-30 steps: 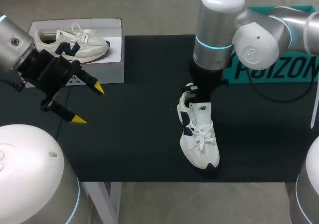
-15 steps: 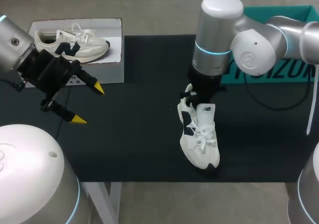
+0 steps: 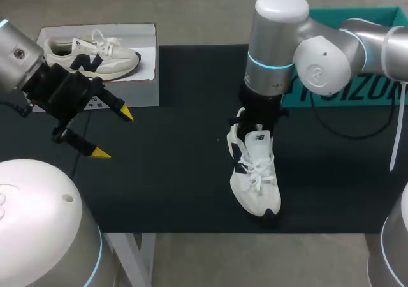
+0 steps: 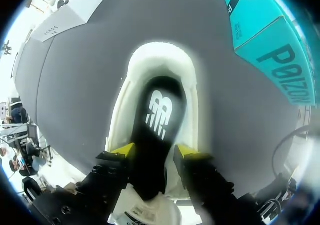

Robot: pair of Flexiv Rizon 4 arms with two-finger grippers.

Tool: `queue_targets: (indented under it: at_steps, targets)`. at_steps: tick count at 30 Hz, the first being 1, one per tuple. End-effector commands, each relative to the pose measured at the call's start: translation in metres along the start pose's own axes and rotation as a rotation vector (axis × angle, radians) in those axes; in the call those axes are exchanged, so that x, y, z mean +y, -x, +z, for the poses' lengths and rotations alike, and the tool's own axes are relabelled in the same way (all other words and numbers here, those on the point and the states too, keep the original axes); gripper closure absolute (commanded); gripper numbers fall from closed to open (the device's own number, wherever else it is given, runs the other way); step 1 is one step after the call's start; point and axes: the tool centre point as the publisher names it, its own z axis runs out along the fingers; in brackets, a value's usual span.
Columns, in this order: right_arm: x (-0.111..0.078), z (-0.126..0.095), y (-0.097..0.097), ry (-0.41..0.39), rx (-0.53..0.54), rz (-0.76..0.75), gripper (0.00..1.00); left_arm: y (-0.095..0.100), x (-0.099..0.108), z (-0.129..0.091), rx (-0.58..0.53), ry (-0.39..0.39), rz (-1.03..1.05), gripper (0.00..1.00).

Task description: Take the shoe out of the shoebox, open the shoe tongue, remove and reinsert the insole, then place the shoe into the shoebox

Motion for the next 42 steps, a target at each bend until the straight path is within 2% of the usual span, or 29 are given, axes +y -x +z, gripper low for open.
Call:
queue_targets:
  at_steps: [1,5,8,12,14,24,32,42]
  targets:
    - [0.000,0.001,-0.001,0.004,-0.001,-0.001,0.46,0.000,0.000,0.000,0.002,0.003,0.000,0.00]
    - [0.000,0.000,-0.001,0.006,-0.005,-0.004,0.44,0.000,0.000,0.000,0.002,0.003,0.000,0.00]
    - [0.001,0.001,-0.001,0.006,-0.003,-0.005,0.37,0.000,0.000,0.000,0.002,0.003,0.000,0.00]
    - [0.002,0.003,-0.002,0.007,-0.001,-0.007,0.11,0.000,0.000,0.000,0.002,0.003,0.000,0.00]
    - [0.003,0.003,-0.002,0.008,0.001,-0.006,0.05,0.000,0.000,0.000,0.002,0.003,0.000,0.00]
    - [0.007,-0.003,-0.003,0.036,-0.003,-0.013,0.03,0.000,0.000,0.000,0.002,0.003,0.000,0.00]
    - [0.014,-0.018,-0.001,0.070,-0.024,-0.023,0.00,0.000,0.000,0.000,0.002,0.003,0.000,0.00]
    - [0.018,-0.063,0.009,0.174,-0.045,-0.011,0.00,0.000,0.000,0.000,0.002,0.003,0.000,0.00]
